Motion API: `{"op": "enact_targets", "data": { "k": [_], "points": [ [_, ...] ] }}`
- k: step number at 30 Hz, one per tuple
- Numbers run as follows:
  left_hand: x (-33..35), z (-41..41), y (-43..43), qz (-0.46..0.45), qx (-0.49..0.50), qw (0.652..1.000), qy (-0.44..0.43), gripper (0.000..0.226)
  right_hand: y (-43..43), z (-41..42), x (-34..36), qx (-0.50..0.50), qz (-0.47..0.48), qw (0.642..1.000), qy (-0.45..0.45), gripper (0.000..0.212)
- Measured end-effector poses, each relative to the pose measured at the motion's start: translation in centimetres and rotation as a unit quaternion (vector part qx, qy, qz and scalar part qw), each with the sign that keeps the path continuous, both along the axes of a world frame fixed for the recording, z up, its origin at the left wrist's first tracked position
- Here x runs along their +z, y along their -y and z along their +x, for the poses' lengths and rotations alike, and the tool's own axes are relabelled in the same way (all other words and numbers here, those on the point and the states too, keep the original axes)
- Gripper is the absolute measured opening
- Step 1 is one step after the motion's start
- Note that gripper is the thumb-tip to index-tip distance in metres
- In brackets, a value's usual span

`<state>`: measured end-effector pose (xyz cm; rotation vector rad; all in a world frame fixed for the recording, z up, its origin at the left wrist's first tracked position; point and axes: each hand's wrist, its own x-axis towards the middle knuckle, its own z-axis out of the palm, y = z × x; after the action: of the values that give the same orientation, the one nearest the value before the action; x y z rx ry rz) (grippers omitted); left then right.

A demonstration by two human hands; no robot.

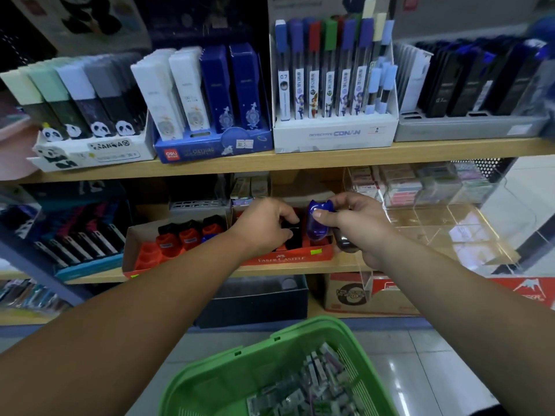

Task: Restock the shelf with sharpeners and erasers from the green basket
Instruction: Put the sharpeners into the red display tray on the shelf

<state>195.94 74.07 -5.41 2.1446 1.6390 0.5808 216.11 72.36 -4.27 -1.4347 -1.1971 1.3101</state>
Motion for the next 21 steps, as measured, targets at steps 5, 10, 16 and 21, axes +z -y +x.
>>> {"op": "enact_targets", "data": {
  "k": [5, 10, 16, 21],
  "points": [
    [-0.3, -0.1, -0.3, -0.024, -0.005, 1.0, 0.006, 0.03, 0.4, 0.2, 0.1, 0.0, 0.004, 1.0, 0.002, 0.033],
    [-1.4, 0.0, 0.0, -0.003, -0.016, 0.999, -0.03, 0.029, 0.6, 0.1, 0.1, -0.002, 0.008, 1.0, 0.003, 0.03],
    [-0.9, 0.4, 0.5, 0.077, -0.057, 0.985, -0.146, 0.023, 0.6, 0.0, 0.0, 0.0, 0.007, 1.0, 0.022, 0.028],
    [0.1, -0.3, 1.6, 0.04, -0.06, 0.989, -0.128, 0.031, 0.8, -0.7, 0.2, 0.009, -0.004, 1.0, 0.018, 0.022]
  ]
}}
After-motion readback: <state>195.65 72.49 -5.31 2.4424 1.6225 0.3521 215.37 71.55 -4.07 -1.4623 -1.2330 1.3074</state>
